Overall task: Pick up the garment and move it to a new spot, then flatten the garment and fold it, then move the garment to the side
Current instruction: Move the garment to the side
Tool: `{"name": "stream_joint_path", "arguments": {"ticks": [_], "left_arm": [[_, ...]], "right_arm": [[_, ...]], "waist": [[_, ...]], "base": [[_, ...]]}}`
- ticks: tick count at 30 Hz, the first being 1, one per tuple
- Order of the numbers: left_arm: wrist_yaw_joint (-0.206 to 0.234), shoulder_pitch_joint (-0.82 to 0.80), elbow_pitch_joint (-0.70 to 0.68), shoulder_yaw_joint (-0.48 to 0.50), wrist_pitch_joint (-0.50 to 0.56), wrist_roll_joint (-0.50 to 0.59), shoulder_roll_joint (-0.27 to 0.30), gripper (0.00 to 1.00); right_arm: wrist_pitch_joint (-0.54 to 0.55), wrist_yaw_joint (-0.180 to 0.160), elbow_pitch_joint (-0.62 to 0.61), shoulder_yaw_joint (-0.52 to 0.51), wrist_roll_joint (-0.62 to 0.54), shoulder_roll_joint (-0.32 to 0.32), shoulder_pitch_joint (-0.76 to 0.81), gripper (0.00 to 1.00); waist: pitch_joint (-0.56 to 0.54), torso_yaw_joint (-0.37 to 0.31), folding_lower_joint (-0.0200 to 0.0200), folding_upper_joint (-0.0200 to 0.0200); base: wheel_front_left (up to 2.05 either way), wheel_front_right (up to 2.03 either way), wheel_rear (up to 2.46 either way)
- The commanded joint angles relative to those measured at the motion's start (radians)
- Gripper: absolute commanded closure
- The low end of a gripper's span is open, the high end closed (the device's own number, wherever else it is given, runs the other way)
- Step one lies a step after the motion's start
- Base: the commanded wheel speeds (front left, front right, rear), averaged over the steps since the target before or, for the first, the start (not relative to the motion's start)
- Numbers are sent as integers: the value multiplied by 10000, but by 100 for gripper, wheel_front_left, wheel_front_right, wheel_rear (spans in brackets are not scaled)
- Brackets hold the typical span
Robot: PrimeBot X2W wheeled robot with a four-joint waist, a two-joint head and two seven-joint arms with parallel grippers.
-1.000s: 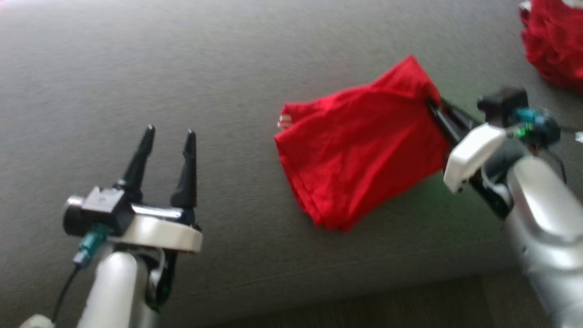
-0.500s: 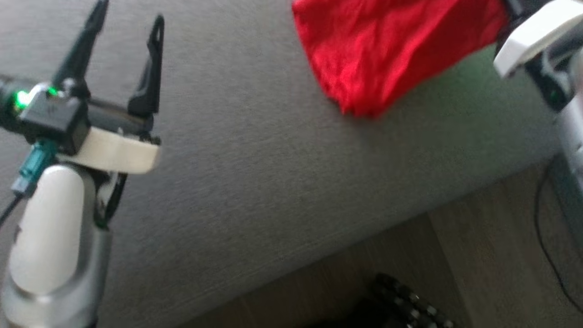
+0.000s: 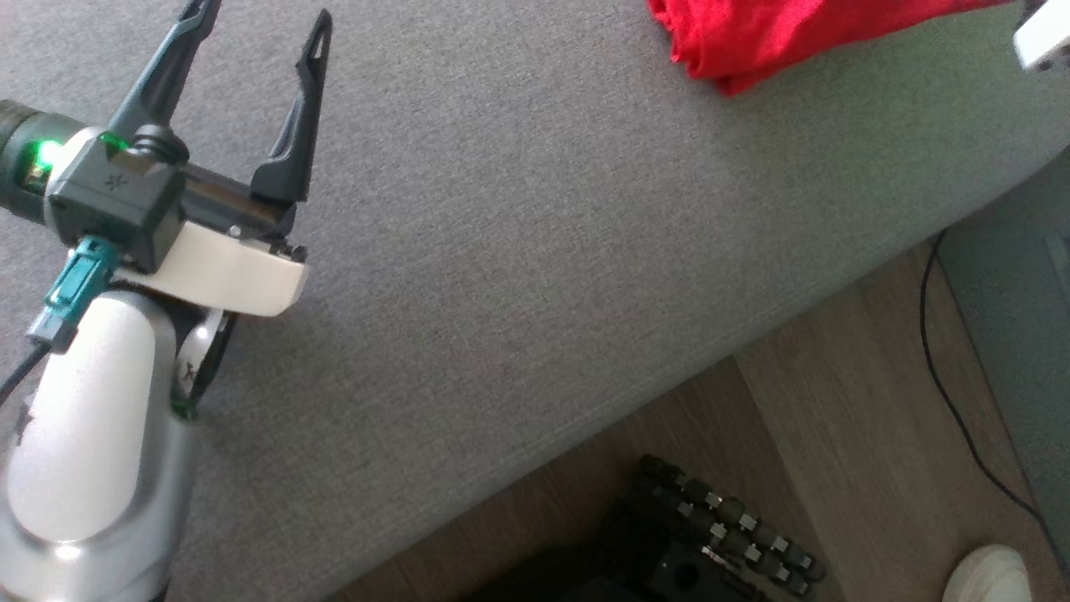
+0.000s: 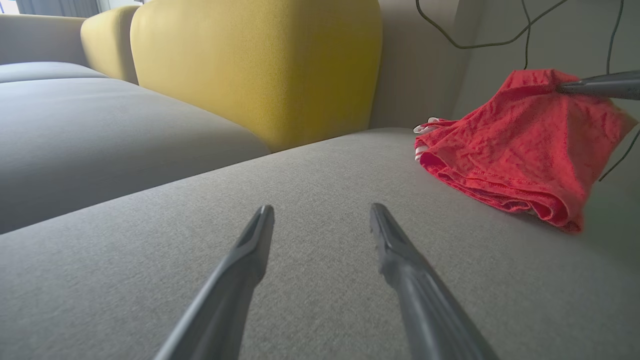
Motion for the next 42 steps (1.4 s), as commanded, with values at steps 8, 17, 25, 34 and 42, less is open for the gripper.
{"name": "stream_joint_path", "arguments": {"ticks": [8, 17, 25, 34, 42], "left_arm": [[95, 85, -654, 251, 206, -85, 343, 0], [143, 195, -701, -11, 300, -121, 266, 0], [239, 316, -340, -122, -57, -309, 90, 0], [545, 448, 743, -260, -1261, -798, -792, 0], [892, 1260, 1271, 160, -1596, -1289, -1461, 0]], "right_arm": [[-98, -6, -742, -1485, -796, -212, 98, 100], [-100, -6, -633, -2082, -1569, 298, 315, 0], [-100, -6, -1064, -2295, -2031, 407, 215, 0], [-8, -6, -2394, -1446, -2198, 708, 768, 0], [403, -6, -4197, -676, -1757, 950, 2664, 0]], "waist": [[84, -189, 0, 0], [107, -288, 0, 0], [-325, 4, 0, 0], [-1770, 1235, 0, 0], [-3469, 2801, 0, 0]], "base": [[0, 0, 0], [0, 0, 0], [0, 0, 0], [0, 0, 0], [0, 0, 0]]}}
